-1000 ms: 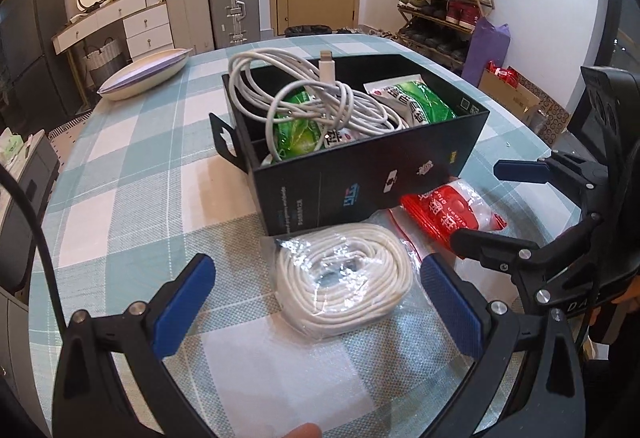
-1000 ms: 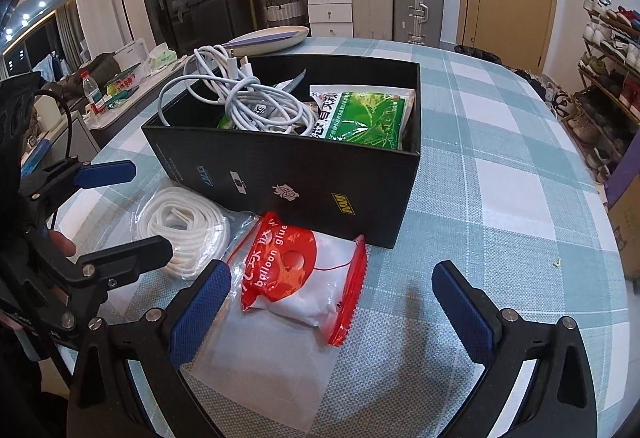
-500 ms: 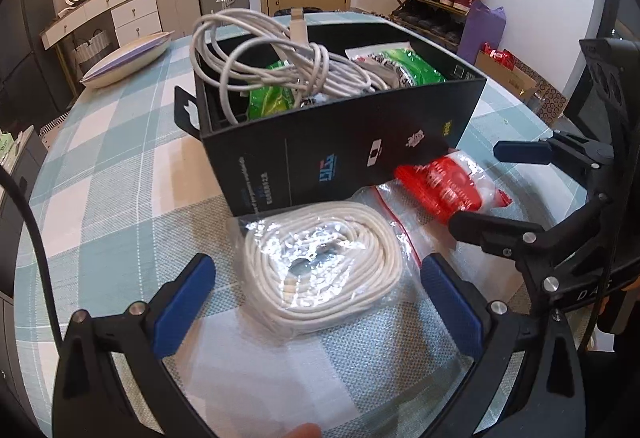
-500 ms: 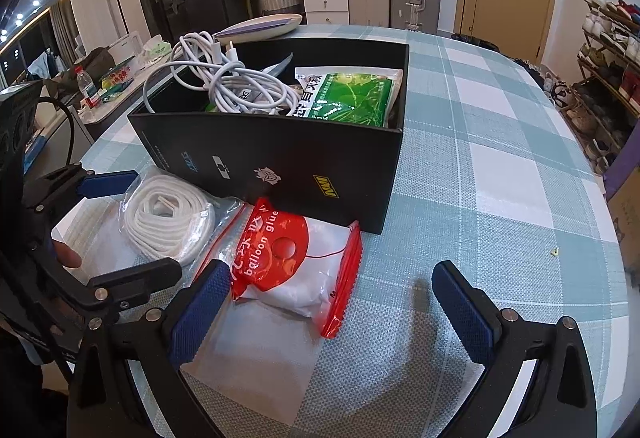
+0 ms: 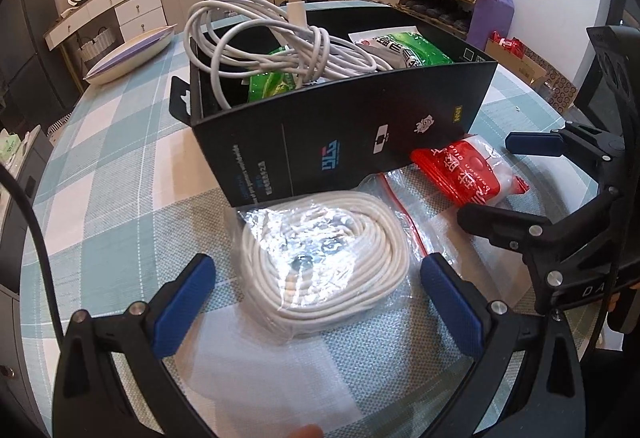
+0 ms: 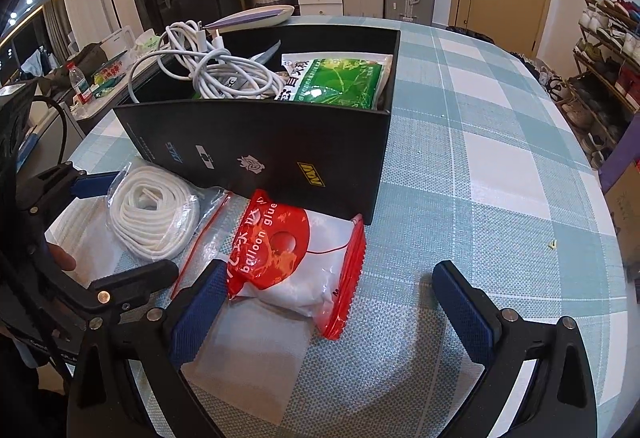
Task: Organize soft objects
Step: 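Grasp the bagged white rope with the left gripper while the right gripper grasps the red bag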
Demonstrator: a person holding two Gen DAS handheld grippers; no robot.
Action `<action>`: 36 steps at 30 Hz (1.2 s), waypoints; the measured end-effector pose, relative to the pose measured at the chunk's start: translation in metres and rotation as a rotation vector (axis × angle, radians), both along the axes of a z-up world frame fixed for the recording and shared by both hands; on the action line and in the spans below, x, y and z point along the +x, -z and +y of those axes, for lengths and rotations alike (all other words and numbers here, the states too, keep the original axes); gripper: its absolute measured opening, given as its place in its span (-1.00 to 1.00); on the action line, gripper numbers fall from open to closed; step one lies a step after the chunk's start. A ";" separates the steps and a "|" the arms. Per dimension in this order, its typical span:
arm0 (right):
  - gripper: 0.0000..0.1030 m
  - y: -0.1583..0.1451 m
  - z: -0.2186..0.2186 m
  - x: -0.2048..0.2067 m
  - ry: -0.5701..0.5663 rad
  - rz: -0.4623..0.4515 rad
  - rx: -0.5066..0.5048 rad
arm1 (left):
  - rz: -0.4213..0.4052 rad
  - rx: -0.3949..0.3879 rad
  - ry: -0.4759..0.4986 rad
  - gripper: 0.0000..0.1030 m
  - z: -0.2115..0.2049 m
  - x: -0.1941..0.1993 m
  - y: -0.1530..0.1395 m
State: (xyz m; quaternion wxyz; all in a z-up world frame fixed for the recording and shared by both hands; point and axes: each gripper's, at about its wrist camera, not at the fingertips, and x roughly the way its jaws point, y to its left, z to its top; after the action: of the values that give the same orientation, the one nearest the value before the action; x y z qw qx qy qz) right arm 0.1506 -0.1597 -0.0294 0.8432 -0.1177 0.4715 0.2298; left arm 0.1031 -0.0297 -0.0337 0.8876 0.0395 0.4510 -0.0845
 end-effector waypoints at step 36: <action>0.07 -0.015 0.003 -0.017 -0.114 -0.045 0.039 | -0.045 -0.096 0.110 -0.01 0.004 -0.016 -0.016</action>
State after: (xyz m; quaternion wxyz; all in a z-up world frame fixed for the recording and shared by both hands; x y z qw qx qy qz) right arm 0.1334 -0.1566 -0.0142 0.8412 -0.1332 0.4405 0.2839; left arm 0.0870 -0.0259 -0.0182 0.8923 0.0235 0.4236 -0.1541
